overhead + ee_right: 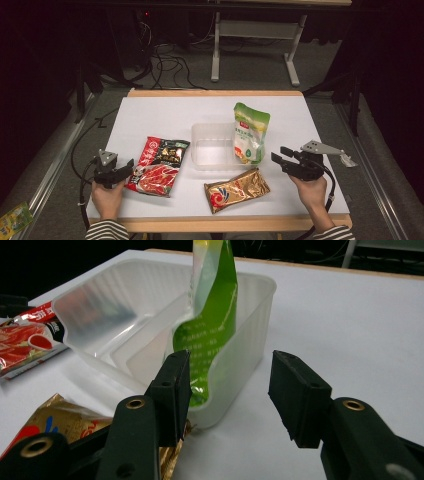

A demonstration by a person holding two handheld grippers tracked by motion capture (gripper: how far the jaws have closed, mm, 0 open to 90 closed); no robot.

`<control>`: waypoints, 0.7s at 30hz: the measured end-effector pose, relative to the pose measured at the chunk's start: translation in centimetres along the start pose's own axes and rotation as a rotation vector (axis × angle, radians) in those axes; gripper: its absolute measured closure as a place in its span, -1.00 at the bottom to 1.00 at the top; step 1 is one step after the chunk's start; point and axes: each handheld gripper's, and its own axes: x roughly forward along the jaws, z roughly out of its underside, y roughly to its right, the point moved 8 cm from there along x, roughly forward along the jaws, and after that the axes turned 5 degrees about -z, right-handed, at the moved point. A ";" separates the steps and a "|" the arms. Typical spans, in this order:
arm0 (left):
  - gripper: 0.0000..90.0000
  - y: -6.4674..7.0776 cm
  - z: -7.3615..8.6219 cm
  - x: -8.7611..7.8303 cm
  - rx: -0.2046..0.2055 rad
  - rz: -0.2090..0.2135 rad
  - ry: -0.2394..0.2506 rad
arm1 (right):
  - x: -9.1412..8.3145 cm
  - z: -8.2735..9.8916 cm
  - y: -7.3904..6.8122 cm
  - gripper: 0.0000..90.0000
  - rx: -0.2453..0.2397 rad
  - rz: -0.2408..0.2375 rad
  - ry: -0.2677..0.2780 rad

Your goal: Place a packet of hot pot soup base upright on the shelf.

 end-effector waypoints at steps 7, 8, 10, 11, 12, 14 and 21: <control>-0.18 0.0 0.0 0.0 0.007 -0.009 0.006 | 0.1 1.9 -0.1 0.15 0.021 -0.008 -0.023; -0.18 0.0 0.0 0.0 0.005 -0.007 -0.002 | 0.1 2.4 -0.2 0.15 0.028 -0.011 -0.032; -0.18 0.0 0.0 0.0 0.010 -0.014 0.005 | 0.0 2.9 -0.3 0.15 0.018 -0.007 -0.044; -0.18 0.0 0.0 0.0 0.010 -0.014 0.005 | 0.0 2.9 -0.3 0.15 0.018 -0.007 -0.044; -0.18 0.0 0.0 0.0 0.007 -0.012 -0.003 | 0.0 3.2 -0.4 0.15 0.022 -0.010 -0.045; -0.18 0.0 0.0 0.1 0.007 -0.014 -0.006 | 0.0 3.4 -0.5 0.15 0.028 -0.015 -0.046; -0.18 0.0 0.0 0.0 0.005 -0.014 -0.002 | 0.5 4.1 -0.9 0.14 0.033 -0.019 -0.070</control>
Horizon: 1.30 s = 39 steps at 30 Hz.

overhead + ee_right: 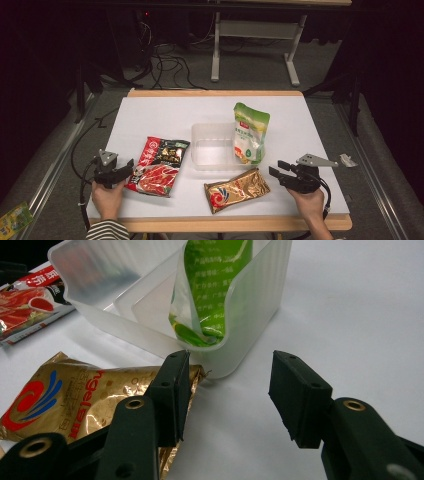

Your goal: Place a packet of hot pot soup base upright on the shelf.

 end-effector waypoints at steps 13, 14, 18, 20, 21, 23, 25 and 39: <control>-0.17 0.0 0.0 0.0 0.001 0.001 -0.001 | 2.1 1.2 -1.7 0.12 -0.004 -0.035 -0.055; -0.17 0.0 0.0 0.0 0.000 0.004 -0.003 | 2.1 1.2 -1.7 0.12 -0.004 -0.035 -0.055; -0.17 0.0 0.0 0.0 -0.001 0.006 0.001 | 2.7 1.5 -2.0 0.11 -0.002 -0.047 -0.067; -0.17 0.0 0.0 0.0 -0.007 0.006 0.001 | 2.9 1.8 -2.2 0.11 -0.001 -0.051 -0.080; -0.17 -0.1 0.0 0.0 -0.011 0.007 0.001 | 3.0 1.9 -2.3 0.11 -0.005 -0.054 -0.088; -0.18 0.0 0.0 0.0 -0.009 0.007 0.004 | 3.6 2.3 -2.4 0.11 -0.004 -0.058 -0.107; -0.18 0.0 0.0 0.0 -0.009 0.007 0.005 | 3.9 2.6 -2.5 0.11 -0.007 -0.060 -0.118; -0.18 0.0 0.0 0.1 0.007 0.000 0.002 | 4.5 4.1 -2.5 0.11 -0.033 -0.058 -0.170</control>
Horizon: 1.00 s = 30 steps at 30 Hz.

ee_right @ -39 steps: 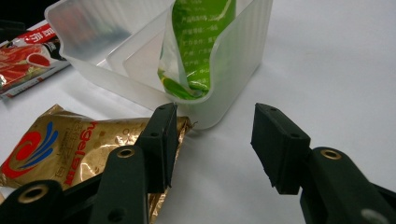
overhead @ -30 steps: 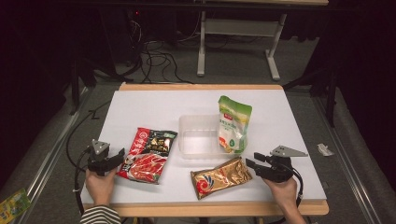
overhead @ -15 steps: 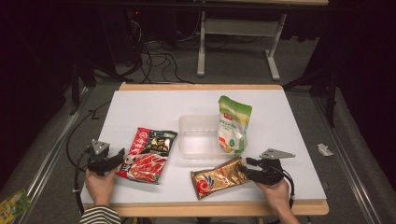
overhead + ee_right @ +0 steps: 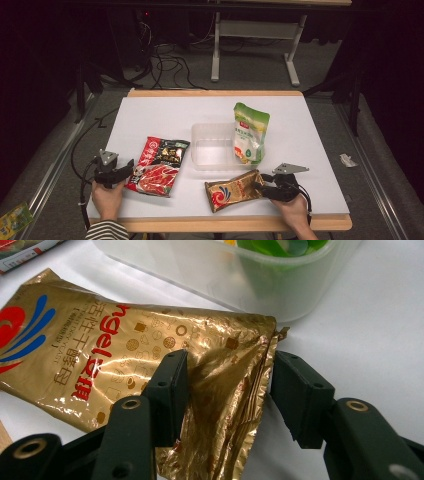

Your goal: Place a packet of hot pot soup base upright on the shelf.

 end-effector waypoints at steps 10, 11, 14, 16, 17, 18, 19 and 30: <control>-0.17 0.0 0.0 0.0 0.002 -0.008 0.003 | 0.1 0.4 -0.1 0.32 0.010 -0.024 -0.021; -0.17 0.0 0.0 0.0 0.002 -0.008 0.003 | 0.0 0.4 -0.1 0.39 0.007 -0.027 -0.021; -0.17 0.0 0.0 0.0 -0.001 -0.005 0.000 | 0.0 0.6 -0.3 0.54 -0.001 -0.039 -0.025; -0.18 0.0 0.0 0.0 -0.003 -0.008 -0.001 | 0.0 0.7 -0.5 0.68 -0.010 -0.052 -0.021; -0.18 0.0 0.0 0.0 0.000 -0.011 0.002 | 0.0 0.7 -0.6 0.73 -0.017 -0.059 -0.025; -0.18 0.0 0.0 0.0 0.001 -0.012 0.002 | 0.0 0.7 -0.7 0.78 -0.027 -0.057 -0.024; -0.18 0.0 0.0 0.0 0.001 -0.012 0.002 | 0.0 0.7 -0.7 0.78 -0.027 -0.057 -0.024; -0.17 0.0 0.0 0.0 0.002 -0.011 0.003 | 0.0 0.5 -1.2 0.98 -0.087 -0.018 -0.015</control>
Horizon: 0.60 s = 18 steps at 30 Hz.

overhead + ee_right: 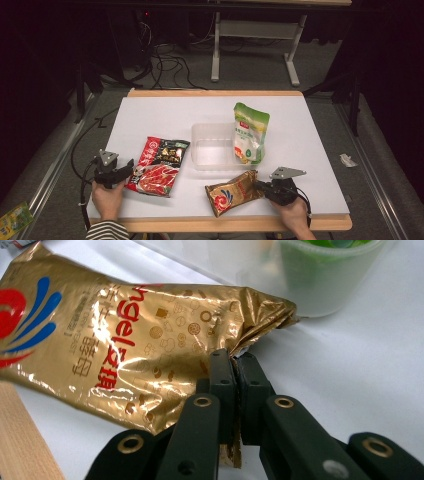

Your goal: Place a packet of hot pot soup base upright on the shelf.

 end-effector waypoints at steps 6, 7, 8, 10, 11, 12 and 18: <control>-0.18 0.0 0.0 0.0 0.000 0.003 0.000 | -0.1 -0.3 -0.1 1.00 0.020 0.002 0.019; -0.18 0.0 0.0 0.0 0.003 0.001 0.004 | -0.1 -0.4 -0.1 1.00 0.018 0.000 0.025; -0.18 0.0 0.0 0.0 0.001 0.000 0.001 | -0.1 -0.5 -0.2 1.00 0.022 0.000 0.027; -0.18 0.0 0.0 0.0 -0.003 0.000 0.001 | -0.2 -0.6 -0.2 1.00 0.024 -0.003 0.034; -0.18 0.0 0.0 0.0 -0.003 0.000 -0.001 | -0.3 -0.6 -0.2 1.00 0.026 -0.006 0.030; -0.17 0.0 0.0 0.0 0.000 0.002 -0.005 | -0.2 -0.7 -0.2 1.00 0.013 -0.008 0.029; -0.17 0.0 0.0 0.1 -0.006 0.003 -0.004 | -0.5 -1.1 -0.4 1.00 -0.002 0.002 0.033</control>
